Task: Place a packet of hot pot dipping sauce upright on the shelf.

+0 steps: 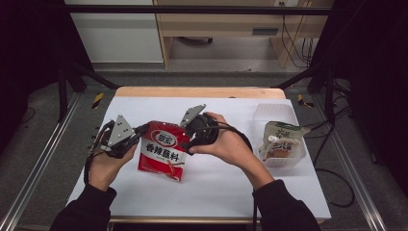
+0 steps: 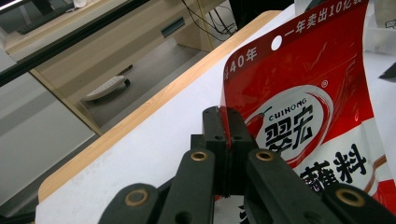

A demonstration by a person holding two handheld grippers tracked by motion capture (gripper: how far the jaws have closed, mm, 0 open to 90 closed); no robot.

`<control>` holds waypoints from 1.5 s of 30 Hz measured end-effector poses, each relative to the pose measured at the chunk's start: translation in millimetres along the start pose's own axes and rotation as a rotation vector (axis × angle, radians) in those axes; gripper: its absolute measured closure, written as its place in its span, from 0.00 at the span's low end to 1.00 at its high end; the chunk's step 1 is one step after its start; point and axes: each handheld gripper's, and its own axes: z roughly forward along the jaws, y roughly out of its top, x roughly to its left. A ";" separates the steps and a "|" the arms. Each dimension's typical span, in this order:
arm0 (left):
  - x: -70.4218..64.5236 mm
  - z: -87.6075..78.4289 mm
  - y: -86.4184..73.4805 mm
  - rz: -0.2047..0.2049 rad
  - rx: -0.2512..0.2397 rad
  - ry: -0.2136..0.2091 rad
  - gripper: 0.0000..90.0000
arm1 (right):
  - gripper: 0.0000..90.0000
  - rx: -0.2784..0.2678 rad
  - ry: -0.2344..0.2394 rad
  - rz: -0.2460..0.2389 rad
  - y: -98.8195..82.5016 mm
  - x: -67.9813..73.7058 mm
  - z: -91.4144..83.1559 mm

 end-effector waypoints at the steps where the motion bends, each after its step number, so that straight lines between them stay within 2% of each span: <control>1: -0.1 0.0 0.1 0.000 0.000 0.000 1.00 | 0.33 0.009 0.017 -0.005 4.4 -1.4 3.0; 9: 0.2 -1.2 -0.3 0.003 0.002 -0.005 1.00 | 0.45 0.039 0.069 -0.007 17.1 -7.9 10.9; 14: 0.2 -1.1 -0.3 0.001 -0.002 -0.006 1.00 | 0.49 0.053 0.086 -0.014 21.1 -10.0 14.7; 20: -0.6 -1.2 0.8 -0.001 -0.006 -0.009 1.00 | 0.60 0.078 0.122 -0.010 24.1 -11.0 19.8; 21: -0.8 -1.4 1.0 -0.002 -0.007 -0.011 1.00 | 0.65 0.090 0.128 -0.019 24.2 -11.0 22.2; 22: -0.8 -1.4 1.0 -0.002 -0.007 -0.011 1.00 | 0.65 0.090 0.128 -0.019 24.2 -11.0 22.2; 23: -1.0 -1.6 1.1 0.000 -0.008 -0.013 1.00 | 0.71 0.095 0.134 -0.024 24.7 -10.4 23.6; 24: -1.0 -1.6 1.1 0.000 -0.008 -0.013 1.00 | 0.71 0.095 0.134 -0.024 24.7 -10.4 23.6; 25: -0.9 -1.7 1.1 0.000 -0.007 -0.014 1.00 | 0.79 0.098 0.136 -0.027 25.0 -9.1 24.9; 26: -0.8 -1.7 0.9 -0.004 -0.008 -0.015 1.00 | 0.79 0.098 0.136 -0.027 25.0 -9.1 24.9; 27: -0.5 -1.7 0.6 -0.008 -0.010 -0.019 1.00 | 0.83 0.106 0.139 -0.032 25.4 -8.7 24.5; 28: -0.3 -1.7 0.4 -0.008 -0.010 -0.020 1.00 | 0.92 0.105 0.137 -0.042 25.6 -9.0 24.0; 32: 0.7 -0.9 -1.6 -0.026 -0.016 -0.043 1.00 | 0.99 0.110 0.135 -0.037 25.2 -9.5 22.6; 33: 1.7 -1.0 -3.4 -0.037 -0.041 -0.047 0.97 | 0.99 0.111 0.142 -0.041 24.9 -10.1 21.4; 34: 1.7 -1.0 -3.4 -0.037 -0.041 -0.047 0.92 | 0.99 0.111 0.142 -0.041 24.9 -10.1 21.4; 35: 4.0 -2.1 -5.2 -0.067 -0.068 -0.045 0.85 | 1.00 0.104 0.138 -0.051 24.0 -10.6 20.3; 38: 6.8 -2.8 -7.1 -0.091 -0.095 -0.064 0.60 | 1.00 0.096 0.147 -0.055 24.0 -11.8 16.1; 40: 7.8 -3.5 -9.6 -0.105 -0.107 -0.078 0.47 | 1.00 0.096 0.143 -0.064 24.1 -13.0 14.6; 43: 7.1 -6.4 -18.6 -0.096 -0.118 -0.088 0.38 | 1.00 0.076 0.141 -0.058 25.5 -18.3 6.0; 45: 6.8 -7.2 -22.4 -0.100 -0.115 -0.087 0.36 | 1.00 0.071 0.139 -0.064 25.7 -19.6 3.8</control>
